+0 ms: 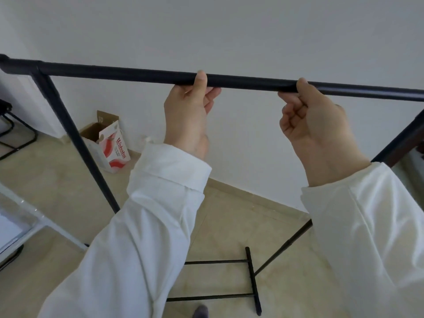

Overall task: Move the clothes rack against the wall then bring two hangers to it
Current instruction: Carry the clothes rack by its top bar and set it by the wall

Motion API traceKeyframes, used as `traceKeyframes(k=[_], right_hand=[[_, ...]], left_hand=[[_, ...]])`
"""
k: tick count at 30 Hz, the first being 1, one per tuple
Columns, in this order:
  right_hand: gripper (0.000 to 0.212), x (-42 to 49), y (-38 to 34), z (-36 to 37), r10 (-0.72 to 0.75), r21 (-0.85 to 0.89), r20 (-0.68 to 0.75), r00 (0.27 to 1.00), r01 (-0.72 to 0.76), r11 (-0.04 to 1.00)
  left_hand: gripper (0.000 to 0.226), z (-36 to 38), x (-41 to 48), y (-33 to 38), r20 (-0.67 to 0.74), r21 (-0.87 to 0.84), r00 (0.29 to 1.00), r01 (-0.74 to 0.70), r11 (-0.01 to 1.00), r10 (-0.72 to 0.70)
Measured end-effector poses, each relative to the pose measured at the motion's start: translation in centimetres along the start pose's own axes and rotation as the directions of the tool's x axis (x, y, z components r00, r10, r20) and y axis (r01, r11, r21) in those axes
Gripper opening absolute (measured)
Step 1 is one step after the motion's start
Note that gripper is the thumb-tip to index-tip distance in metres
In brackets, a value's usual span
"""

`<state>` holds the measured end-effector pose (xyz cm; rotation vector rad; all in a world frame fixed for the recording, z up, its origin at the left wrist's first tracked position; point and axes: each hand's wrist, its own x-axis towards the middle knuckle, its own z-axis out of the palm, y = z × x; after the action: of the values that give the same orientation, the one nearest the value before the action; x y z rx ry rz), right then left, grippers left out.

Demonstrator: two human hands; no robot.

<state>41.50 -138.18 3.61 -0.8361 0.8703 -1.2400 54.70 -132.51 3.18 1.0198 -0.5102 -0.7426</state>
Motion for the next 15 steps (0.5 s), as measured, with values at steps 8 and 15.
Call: traceKeyframes(k=[8,15], right_hand=[[0.016,8.2,-0.9,0.7,-0.059,0.011,-0.159,0.986,0.062,0.998],[0.015,14.6,-1.5,-0.2,-0.075,0.02,-0.258,0.963,0.083,0.996]], left_hand=[[0.02,4.8,9.8,-2.9,0.158,-0.004,0.984,0.085,0.996,-0.083],[0.015,9.3,16.3,-5.9,0.244,0.03,0.958,0.145,0.989,-0.148]])
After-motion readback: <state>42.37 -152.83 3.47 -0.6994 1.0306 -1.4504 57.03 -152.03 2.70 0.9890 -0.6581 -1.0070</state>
